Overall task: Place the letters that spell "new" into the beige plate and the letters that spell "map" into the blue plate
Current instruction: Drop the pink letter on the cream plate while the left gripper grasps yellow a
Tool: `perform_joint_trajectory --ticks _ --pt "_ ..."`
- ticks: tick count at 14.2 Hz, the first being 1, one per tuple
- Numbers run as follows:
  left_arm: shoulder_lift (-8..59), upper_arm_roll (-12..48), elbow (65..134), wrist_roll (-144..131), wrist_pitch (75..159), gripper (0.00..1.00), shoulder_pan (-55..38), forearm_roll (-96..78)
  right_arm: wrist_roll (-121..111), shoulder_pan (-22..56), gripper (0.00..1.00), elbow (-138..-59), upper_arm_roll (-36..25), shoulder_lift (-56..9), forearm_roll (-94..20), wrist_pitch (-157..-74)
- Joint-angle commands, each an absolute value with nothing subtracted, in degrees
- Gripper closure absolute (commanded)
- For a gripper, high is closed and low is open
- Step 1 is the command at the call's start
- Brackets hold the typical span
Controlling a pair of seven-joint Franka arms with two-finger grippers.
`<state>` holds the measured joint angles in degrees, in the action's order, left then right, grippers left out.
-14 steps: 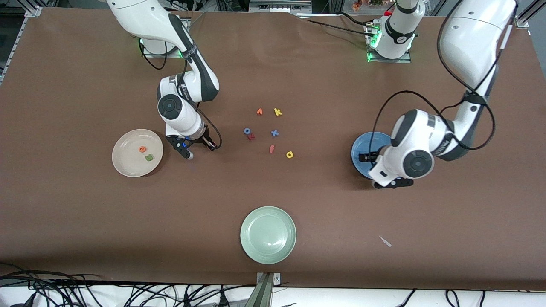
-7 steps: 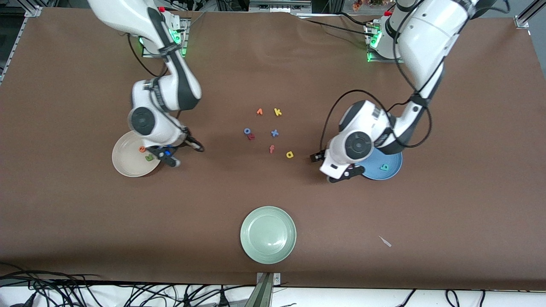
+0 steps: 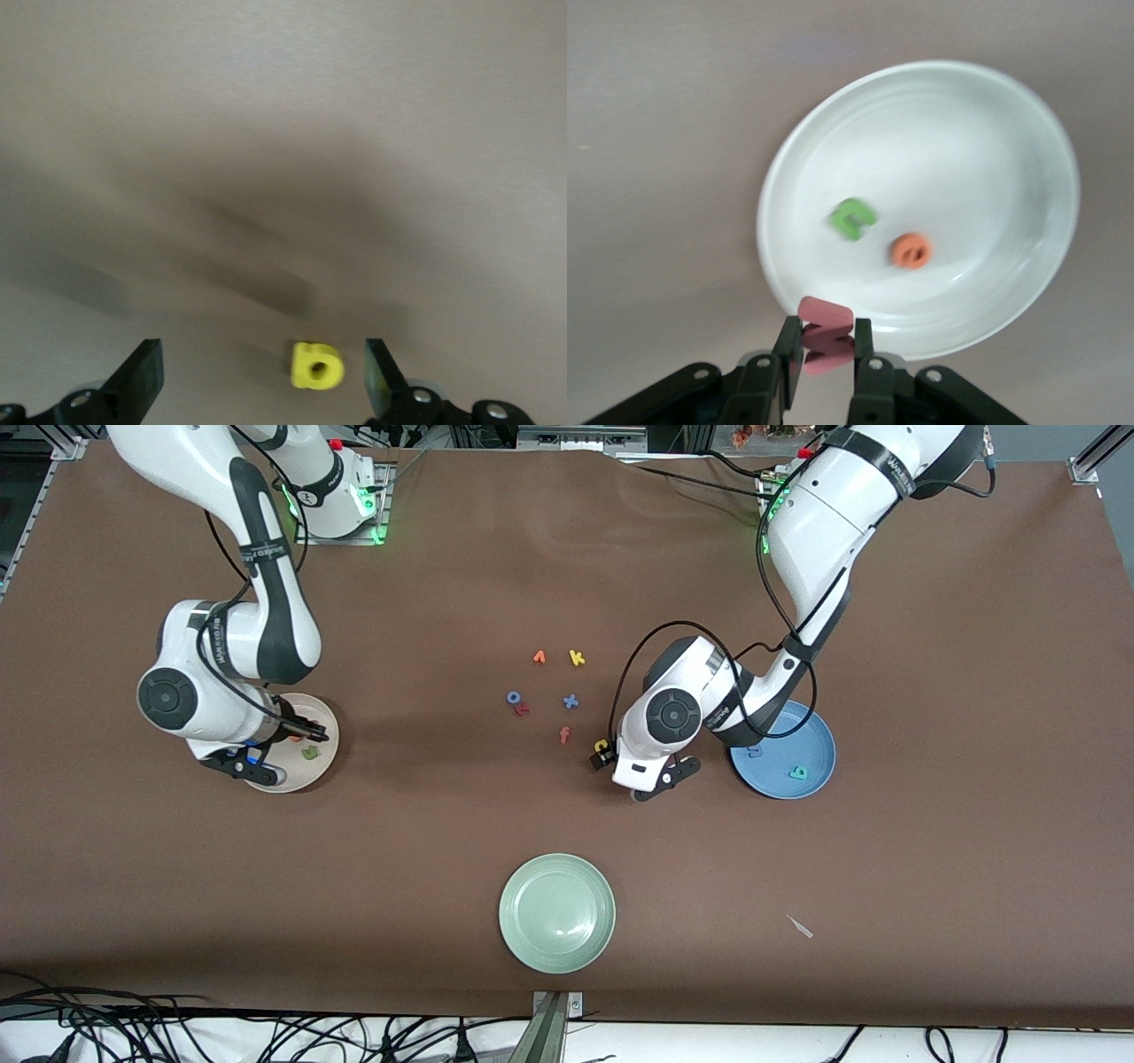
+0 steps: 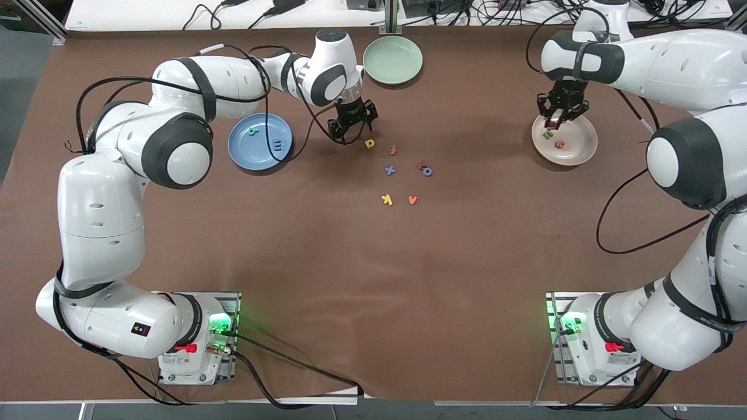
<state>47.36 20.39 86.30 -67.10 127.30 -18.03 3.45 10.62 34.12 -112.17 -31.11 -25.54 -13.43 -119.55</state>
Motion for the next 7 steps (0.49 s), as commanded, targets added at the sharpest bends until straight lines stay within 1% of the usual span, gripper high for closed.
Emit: perform_joint_trajectory --ticks 1,2,3,4,5,6,7 --pt "48.43 19.6 85.34 -69.87 130.16 0.0 -21.0 3.25 5.28 30.86 1.0 -109.08 -31.11 -28.73 -12.83 -119.09" --pt "48.78 19.6 85.34 -70.74 130.17 0.03 -21.18 3.34 5.19 30.59 1.0 -108.29 -31.11 -29.26 -12.83 -119.09" --pt "48.87 19.6 85.34 -70.75 130.17 0.06 -21.27 3.43 5.19 30.59 0.89 -107.32 -31.11 -29.62 -12.83 -118.66" --pt "48.87 19.51 85.43 -70.75 130.17 0.07 -21.27 3.43 5.19 30.5 0.46 -106.62 -31.11 -29.71 -13.27 -118.39" --pt "48.95 19.34 85.52 -70.75 130.17 0.09 -21.36 3.51 5.36 30.32 0.0 -106.61 -30.94 -29.45 -13.79 -117.34" --pt "48.96 19.34 85.78 -70.66 130.17 0.13 -21.36 3.52 5.62 30.76 0.0 -106.0 -30.68 -28.66 -14.06 -114.9" --pt "49.04 19.34 86.22 -70.75 130.17 0.15 -21.36 4.47 5.71 31.11 0.0 -103.91 -30.5 -28.3 -14.06 -111.31"
